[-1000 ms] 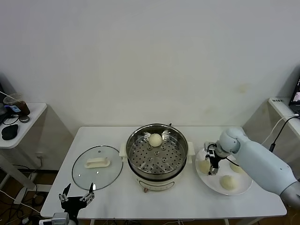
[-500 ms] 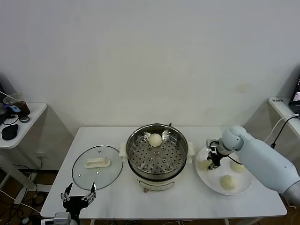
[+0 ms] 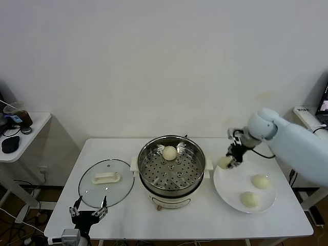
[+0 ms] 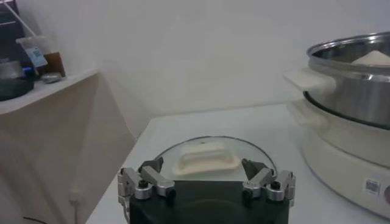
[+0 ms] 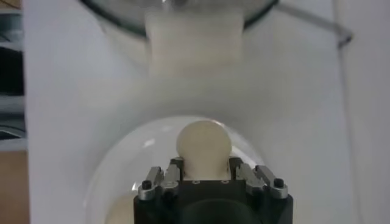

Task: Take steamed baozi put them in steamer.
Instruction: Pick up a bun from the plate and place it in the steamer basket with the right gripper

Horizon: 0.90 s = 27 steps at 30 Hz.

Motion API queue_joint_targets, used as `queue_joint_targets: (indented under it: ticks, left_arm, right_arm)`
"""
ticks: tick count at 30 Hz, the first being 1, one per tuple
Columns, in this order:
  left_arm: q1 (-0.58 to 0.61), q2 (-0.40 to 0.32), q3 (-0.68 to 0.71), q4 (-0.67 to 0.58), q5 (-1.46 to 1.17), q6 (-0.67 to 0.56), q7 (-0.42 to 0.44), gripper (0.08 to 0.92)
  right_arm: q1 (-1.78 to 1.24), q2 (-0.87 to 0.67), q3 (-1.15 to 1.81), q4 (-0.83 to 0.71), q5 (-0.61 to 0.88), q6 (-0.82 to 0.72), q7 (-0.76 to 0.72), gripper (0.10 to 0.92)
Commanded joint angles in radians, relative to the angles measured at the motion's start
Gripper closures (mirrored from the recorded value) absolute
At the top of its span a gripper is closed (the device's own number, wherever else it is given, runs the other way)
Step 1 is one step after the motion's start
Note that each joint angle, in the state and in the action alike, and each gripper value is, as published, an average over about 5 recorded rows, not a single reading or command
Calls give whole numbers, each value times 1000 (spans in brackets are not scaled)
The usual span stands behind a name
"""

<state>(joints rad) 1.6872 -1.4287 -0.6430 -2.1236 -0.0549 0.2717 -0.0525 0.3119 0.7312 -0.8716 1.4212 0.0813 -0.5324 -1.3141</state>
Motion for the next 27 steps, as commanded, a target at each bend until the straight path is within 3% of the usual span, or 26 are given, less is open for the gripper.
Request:
queue_joint_targets:
  ticks: [1,9,15,27]
  left_arm:
    - [-2,4,6,-5,-8,1,-1,177]
    - [-15,5,8,-14,-19,5,-1,177]
    - [-17,3,4,-9,-35,13,-5,177]
    - [-22,-1,9,-6,-50,16,-5,177]
  right_arm:
    - [353,69,-266,78,239,-77,-31,567]
    - [351,290,-289,32,334,-166,-5,567]
    - [276,467,-305,-70,314,-191,73,567]
    - [125,639,-287,-219,217,-194,129,567]
